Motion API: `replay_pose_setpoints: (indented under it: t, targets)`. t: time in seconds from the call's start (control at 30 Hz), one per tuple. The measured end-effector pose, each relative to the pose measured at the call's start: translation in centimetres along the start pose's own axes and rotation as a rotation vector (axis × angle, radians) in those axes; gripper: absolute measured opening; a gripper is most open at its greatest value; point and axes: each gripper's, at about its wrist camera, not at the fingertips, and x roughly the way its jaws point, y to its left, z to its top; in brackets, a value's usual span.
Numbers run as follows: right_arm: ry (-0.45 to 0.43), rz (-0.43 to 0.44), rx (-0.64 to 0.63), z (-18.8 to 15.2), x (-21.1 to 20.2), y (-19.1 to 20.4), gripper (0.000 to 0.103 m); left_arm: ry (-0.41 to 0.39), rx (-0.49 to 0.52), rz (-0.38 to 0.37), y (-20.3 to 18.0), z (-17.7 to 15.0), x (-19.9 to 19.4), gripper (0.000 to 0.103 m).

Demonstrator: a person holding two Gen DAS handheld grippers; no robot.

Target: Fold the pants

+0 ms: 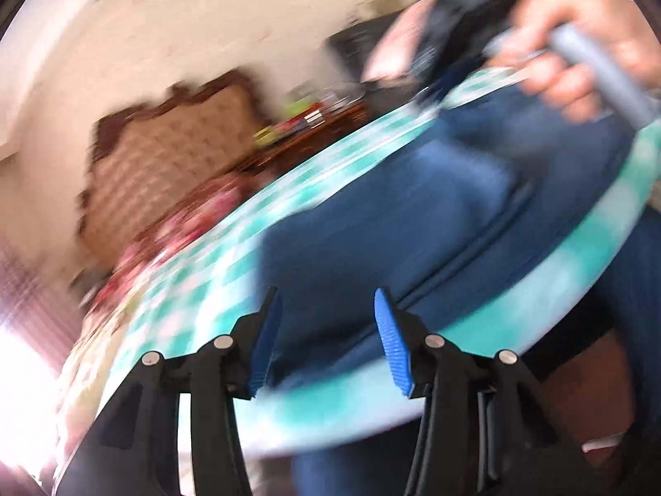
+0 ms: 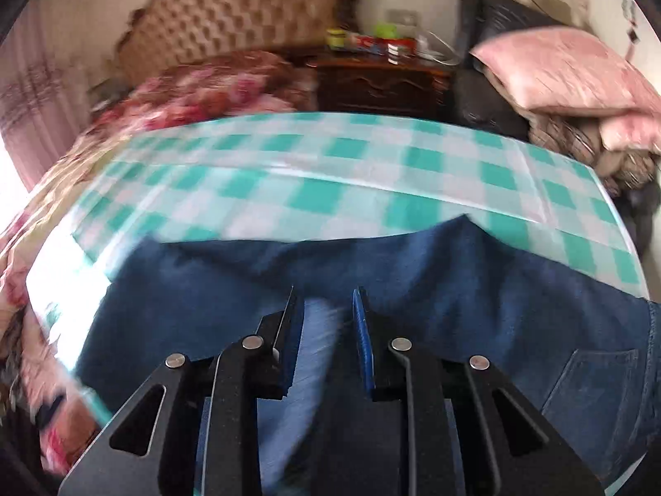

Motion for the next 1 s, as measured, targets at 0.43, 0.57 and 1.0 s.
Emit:
replay_pose_setpoints:
  t: [0.43, 0.57, 1.0]
  targets:
    - [0.148, -0.086, -0.096, -3.6, 5.6, 3.1, 0.010, 0.091, 0.168, 0.099, 2.3, -2.9, 4.6, 0.048]
    - [0.149, -0.112, -0.124, -4.0, 5.4, 3.8, 0.009, 0.102, 0.351, 0.184, 2.0, -3.8, 6.2, 0.050]
    - [0.146, -0.100, -0.106, -4.3, 5.1, 3.7, 0.009, 0.085, 0.387, 0.092, 5.2, -5.1, 4.2, 0.066]
